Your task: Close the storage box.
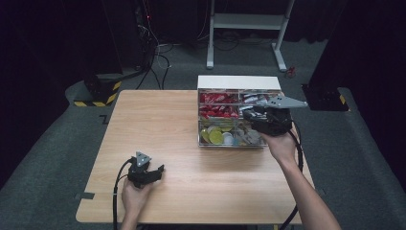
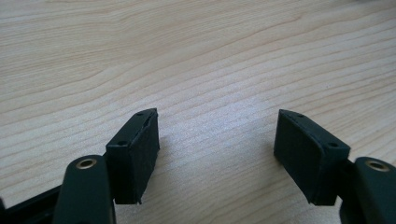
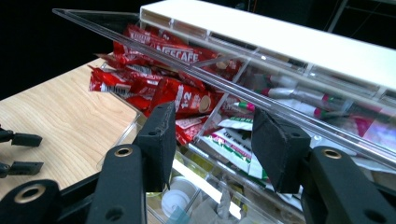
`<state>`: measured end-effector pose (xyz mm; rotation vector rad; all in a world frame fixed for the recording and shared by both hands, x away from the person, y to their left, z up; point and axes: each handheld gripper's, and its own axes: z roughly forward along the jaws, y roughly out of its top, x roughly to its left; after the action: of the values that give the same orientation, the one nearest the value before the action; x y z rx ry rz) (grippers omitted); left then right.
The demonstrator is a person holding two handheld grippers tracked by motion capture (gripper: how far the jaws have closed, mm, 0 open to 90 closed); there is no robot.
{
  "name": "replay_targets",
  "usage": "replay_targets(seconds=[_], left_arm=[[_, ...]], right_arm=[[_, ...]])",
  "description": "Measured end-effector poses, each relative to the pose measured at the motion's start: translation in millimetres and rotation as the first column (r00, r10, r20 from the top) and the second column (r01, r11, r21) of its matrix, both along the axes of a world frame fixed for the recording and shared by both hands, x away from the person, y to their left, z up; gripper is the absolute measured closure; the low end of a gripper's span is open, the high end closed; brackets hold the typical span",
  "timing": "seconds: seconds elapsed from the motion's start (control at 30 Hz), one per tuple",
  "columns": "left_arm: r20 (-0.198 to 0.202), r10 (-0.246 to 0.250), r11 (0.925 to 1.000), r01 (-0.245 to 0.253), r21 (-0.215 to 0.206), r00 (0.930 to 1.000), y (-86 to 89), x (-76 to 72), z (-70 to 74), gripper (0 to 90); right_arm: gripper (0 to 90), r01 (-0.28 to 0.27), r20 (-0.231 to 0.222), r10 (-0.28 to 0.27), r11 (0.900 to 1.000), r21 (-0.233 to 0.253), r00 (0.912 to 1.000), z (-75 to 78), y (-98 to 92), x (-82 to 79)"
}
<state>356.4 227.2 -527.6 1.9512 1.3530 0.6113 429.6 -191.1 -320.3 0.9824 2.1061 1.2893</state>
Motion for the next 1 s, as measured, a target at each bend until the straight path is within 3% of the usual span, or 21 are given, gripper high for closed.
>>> replay_targets(seconds=[0.7, 1.0], left_arm=[[0.001, -0.01, 0.9999, 0.01, 0.003, 1.0, -0.1, 0.1, 0.2, 31.5], [-0.001, 0.011, 0.9999, -0.011, -0.003, 0.9999, -3.4, 0.2, -0.2, 29.3]], right_arm=[[50.7, 0.014, 0.008, -0.014, 1.0, 0.002, 0.9999, 15.0, -2.0, 6.4], [50.4, 0.024, 0.007, -0.024, 1.0, -0.002, 0.9997, 21.2, -2.2, 9.2]])
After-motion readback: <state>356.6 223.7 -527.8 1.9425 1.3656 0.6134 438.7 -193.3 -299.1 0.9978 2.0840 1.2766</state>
